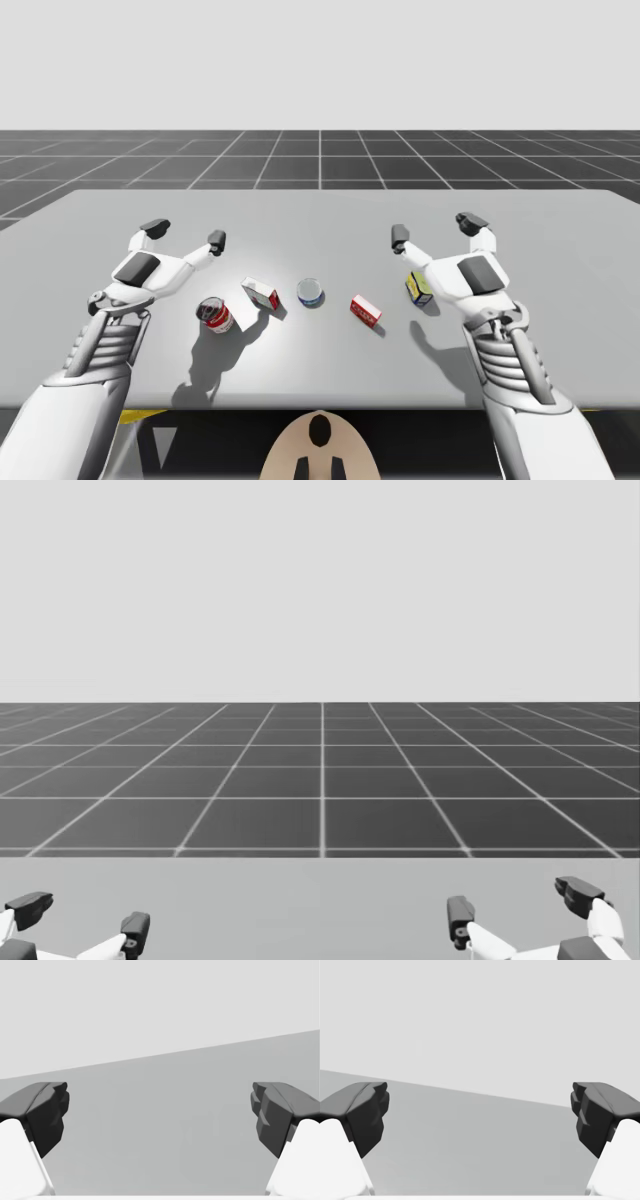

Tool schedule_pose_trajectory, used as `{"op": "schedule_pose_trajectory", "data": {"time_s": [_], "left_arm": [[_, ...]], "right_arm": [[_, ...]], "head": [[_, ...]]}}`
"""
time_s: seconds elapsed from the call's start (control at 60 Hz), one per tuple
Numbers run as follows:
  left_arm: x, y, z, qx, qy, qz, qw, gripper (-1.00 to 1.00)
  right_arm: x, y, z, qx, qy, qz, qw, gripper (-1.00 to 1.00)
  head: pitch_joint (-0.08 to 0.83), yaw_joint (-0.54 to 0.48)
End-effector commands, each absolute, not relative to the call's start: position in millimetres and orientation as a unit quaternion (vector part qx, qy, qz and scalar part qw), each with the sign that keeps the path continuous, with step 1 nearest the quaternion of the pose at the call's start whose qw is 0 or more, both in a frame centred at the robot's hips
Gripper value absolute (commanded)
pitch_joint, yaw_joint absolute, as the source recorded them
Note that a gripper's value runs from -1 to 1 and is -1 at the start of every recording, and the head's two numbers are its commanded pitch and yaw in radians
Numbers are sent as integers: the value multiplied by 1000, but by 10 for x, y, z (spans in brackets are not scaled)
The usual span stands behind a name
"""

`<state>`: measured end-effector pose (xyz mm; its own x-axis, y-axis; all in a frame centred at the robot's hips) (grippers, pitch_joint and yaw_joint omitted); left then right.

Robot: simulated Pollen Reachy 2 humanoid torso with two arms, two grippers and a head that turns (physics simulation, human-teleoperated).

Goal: Pick up the gelatin box and lift it.

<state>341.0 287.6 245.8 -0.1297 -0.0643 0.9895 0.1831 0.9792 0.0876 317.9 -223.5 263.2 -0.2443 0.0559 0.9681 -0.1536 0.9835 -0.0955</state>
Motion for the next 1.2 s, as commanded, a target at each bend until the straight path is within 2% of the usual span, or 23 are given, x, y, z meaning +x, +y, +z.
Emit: {"op": "schedule_pose_trajectory", "data": {"time_s": [0.017, 0.167, 0.317, 0.567, 0.817, 1.2], "left_arm": [[3410, 2874, 2458, -39, -746, -94, 658, -1000], [3407, 2875, 2463, -39, -747, -93, 658, -1000], [3401, 2873, 2466, -37, -747, -93, 657, -1000], [3400, 2878, 2467, -35, -748, -96, 655, -1000], [3401, 2879, 2470, -34, -749, -98, 655, -1000], [3382, 2871, 2507, -38, -751, -98, 652, -1000]], "right_arm": [[3152, -2226, 2614, 33, -781, 82, 618, -1000], [3161, -2243, 2651, 32, -784, 79, 615, -1000], [3162, -2243, 2651, 23, -786, 72, 613, -1000], [3166, -2232, 2639, 21, -787, 84, 611, -1000], [3167, -2229, 2638, 18, -786, 85, 612, -1000], [3174, -2234, 2632, 12, -787, 89, 611, -1000]], "head": [[15, 5], [42, 6], [122, 7], [331, 8], [486, -7], [658, -124]]}}
